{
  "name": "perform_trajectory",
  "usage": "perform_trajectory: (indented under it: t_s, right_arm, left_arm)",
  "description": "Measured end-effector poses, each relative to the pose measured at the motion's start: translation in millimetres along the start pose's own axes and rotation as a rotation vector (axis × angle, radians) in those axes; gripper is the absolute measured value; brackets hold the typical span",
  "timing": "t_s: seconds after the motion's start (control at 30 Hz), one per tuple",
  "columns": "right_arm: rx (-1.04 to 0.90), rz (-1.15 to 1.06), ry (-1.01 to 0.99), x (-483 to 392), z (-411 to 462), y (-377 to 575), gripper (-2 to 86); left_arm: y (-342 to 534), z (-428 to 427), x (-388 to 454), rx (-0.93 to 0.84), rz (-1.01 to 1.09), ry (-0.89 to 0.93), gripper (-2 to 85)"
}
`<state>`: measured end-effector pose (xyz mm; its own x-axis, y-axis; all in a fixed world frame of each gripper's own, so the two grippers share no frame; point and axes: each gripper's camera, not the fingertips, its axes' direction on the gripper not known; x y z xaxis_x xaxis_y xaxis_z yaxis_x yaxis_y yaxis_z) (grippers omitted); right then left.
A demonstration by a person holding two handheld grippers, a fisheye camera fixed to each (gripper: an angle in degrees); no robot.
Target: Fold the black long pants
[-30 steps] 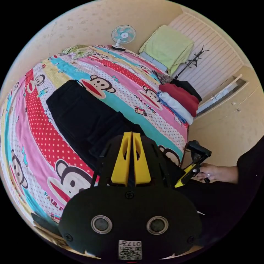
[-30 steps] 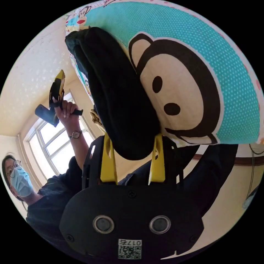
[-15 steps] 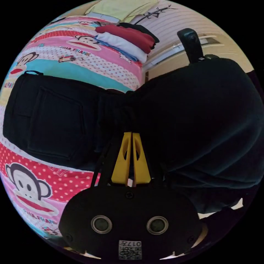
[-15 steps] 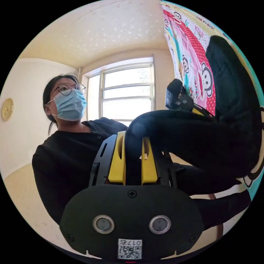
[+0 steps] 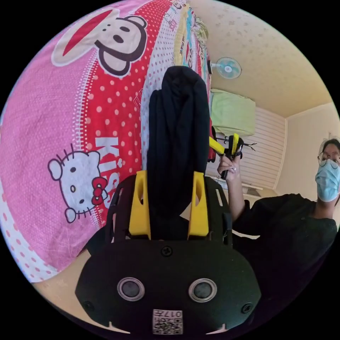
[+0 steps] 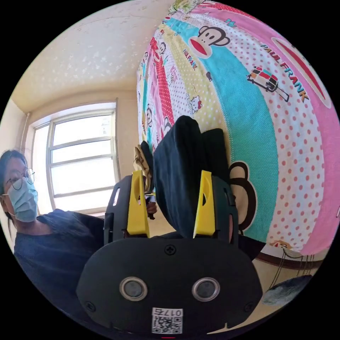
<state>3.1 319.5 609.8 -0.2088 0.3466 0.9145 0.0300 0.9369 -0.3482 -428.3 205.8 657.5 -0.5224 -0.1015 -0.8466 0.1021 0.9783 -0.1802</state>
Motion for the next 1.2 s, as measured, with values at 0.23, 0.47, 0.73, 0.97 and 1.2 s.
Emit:
perform_trajectory:
  t_s: [0.23, 0.47, 0.73, 0.97, 1.2]
  right_arm:
    - [-0.230, 0.037, 0.239, 49, 82, 29, 32.0]
    - [-0.425, 0.222, 0.032, 110, 124, 30, 33.2]
    - [-0.379, 0.137, -0.182, 89, 120, 29, 20.6]
    - [-0.368, -0.146, -0.118, -52, 93, 39, 15.5]
    - [-0.463, -0.445, -0.173, -196, 149, 1, 14.1]
  left_arm:
    - [48, -31, 0, 0.167, -0.066, 0.238, 25.1]
    - [11, 43, 39, -0.181, -0.049, 0.127, 29.3]
    - [14, 60, 100, -0.141, -0.039, 0.233, 16.6]
    - [46, -17, 220, -0.001, 0.110, 0.206, 14.0]
    - [101, -147, 306, 0.286, 0.230, 0.061, 13.7]
